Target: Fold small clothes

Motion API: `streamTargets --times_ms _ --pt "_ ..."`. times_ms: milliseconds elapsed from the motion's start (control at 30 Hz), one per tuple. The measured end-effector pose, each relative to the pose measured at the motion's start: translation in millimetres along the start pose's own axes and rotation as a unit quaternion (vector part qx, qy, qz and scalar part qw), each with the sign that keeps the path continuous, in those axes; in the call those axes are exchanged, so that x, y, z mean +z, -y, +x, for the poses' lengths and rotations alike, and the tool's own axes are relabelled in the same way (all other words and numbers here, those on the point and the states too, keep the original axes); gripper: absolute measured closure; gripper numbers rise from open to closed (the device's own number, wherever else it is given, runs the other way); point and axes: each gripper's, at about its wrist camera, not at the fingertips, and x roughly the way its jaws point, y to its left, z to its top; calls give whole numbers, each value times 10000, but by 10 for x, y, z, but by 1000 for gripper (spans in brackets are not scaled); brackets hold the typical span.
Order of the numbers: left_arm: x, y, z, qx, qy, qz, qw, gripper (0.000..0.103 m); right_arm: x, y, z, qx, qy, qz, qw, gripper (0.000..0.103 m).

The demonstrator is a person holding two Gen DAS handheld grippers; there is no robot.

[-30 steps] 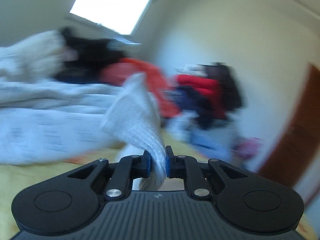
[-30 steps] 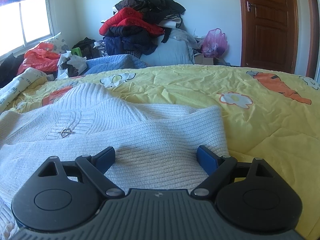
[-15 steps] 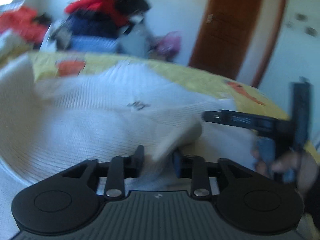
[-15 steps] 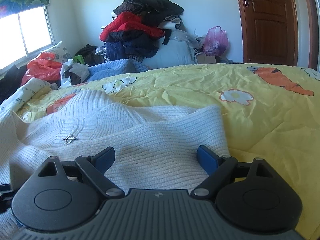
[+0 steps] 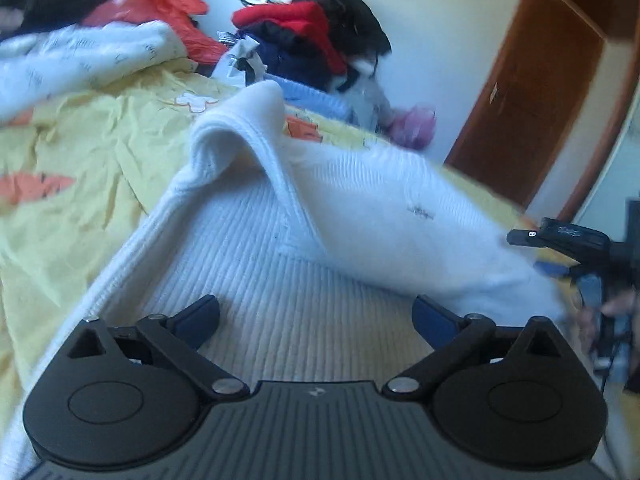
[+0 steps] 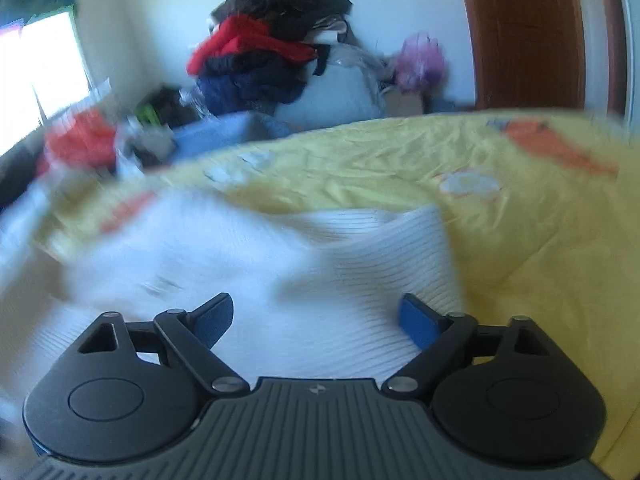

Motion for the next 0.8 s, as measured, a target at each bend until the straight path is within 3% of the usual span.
streamTargets --times_ms 67,133,200,300,400,433,467,533,633,800 --pt "4 56 36 124 -6 115 9999 0 6 -48 -81 791 -356 546 9947 15" --pt "11 128 74 255 -60 314 9992 0 -51 -94 -22 1303 -1021 1083 9802 20" --pt "-4 138 79 274 -80 382 9989 0 -133 -177 49 1512 -1466 1270 9693 26" --pt "11 73 59 95 7 134 9999 0 -182 -307 103 1567 -1583 1281 9664 32" --pt "34 -7 84 -85 100 -131 9998 0 -224 -433 196 1513 -1758 1232 9649 48" --pt "34 -19 80 -117 114 -175 9997 0 -235 -479 195 1419 -1693 1133 9687 64" --pt "34 -28 77 -138 123 -200 9996 0 -239 -518 200 1324 -1662 1037 9716 88" --pt "35 -28 78 -141 125 -203 9996 0 -233 -521 190 1226 -1610 966 9745 90" --pt "32 -22 82 -136 125 -196 9996 0 -147 -576 17 1214 -1153 562 9843 91" --pt "26 -24 77 -154 134 -218 9996 0 177 -746 -490 892 -178 -925 9915 91"
